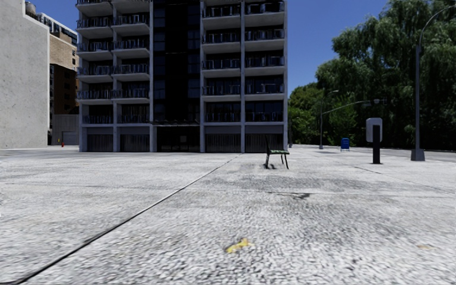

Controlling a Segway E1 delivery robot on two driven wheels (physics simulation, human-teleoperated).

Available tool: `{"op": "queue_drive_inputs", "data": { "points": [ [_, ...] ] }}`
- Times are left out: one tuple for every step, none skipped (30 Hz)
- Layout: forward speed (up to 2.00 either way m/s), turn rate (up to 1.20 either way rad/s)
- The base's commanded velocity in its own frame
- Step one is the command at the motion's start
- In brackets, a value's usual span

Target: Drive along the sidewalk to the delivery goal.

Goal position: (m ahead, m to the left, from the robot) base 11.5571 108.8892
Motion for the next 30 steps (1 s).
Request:
{"op": "queue_drive_inputs", "data": {
  "points": [
    [2.0,0.53],
    [2.0,0.53],
    [2.0,0.53],
    [2.0,0.53],
    [2.0,0.53],
    [2.0,0.53],
    [2.0,0.53],
    [2.0,0.53],
    [2.0,0.53],
    [2.0,0.53],
    [2.0,0.53],
    [2.0,0.53],
    [2.0,0.53],
    [2.0,0.53],
    [2.0,0.53],
    [2.0,0.53],
    [2.0,0.53],
    [2.0,0.53],
    [2.0,0.53],
    [2.0,0.53],
    [2.0,0.53],
    [2.0,0.53],
    [2.0,0.53],
    [2.0,0.53],
    [2.0,0.53],
    [2.0,0.53],
    [2.0,0.53],
    [2.0,0.53],
    [2.0,0.53],
    [2.0,0.53]
  ]
}}
